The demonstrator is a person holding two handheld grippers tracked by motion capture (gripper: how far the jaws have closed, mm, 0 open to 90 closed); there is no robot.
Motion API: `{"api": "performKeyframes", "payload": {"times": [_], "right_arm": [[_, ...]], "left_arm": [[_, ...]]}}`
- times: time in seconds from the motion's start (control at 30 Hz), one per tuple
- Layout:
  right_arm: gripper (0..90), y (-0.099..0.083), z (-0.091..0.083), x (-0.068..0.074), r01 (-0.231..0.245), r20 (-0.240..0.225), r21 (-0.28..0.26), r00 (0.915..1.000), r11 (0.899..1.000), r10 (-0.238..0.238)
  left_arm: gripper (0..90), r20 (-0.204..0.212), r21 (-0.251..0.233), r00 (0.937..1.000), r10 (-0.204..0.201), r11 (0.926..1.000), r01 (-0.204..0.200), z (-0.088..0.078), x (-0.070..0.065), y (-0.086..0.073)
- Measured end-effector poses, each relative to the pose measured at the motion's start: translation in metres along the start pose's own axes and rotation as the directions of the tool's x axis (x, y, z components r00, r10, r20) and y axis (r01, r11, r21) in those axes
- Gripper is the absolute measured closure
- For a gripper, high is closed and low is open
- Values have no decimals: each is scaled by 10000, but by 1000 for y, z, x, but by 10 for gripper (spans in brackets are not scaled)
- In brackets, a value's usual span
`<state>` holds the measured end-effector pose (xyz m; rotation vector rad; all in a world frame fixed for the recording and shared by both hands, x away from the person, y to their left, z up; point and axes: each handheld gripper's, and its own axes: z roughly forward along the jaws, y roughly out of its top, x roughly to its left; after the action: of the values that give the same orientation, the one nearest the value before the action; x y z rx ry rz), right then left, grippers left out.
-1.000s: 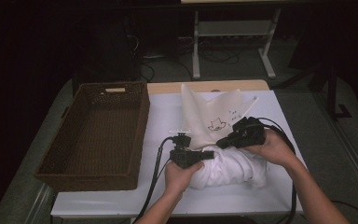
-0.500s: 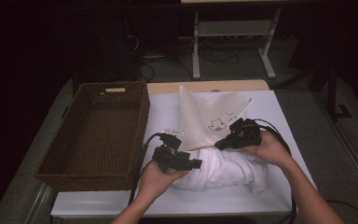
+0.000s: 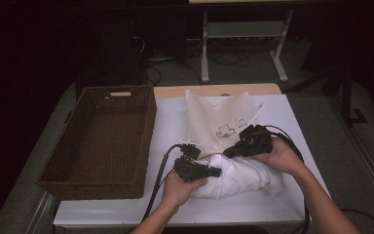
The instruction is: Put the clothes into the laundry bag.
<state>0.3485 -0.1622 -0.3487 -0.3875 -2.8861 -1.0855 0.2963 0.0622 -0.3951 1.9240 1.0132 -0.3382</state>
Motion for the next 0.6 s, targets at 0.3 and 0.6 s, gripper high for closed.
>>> {"api": "performKeyframes", "payload": {"times": [0.3, 0.6], "right_arm": [[889, 4, -16, 14, 287, 54, -152, 9996, 9995, -286], [889, -4, 4, 0, -123, 19, 505, 9999, 9987, 122]], "left_arm": [[793, -335, -1174, 9919, -1221, 9861, 1174, 13, 22, -4], [620, -1244, -364, 9922, 21, 9993, -67, -8, 12, -2]]}}
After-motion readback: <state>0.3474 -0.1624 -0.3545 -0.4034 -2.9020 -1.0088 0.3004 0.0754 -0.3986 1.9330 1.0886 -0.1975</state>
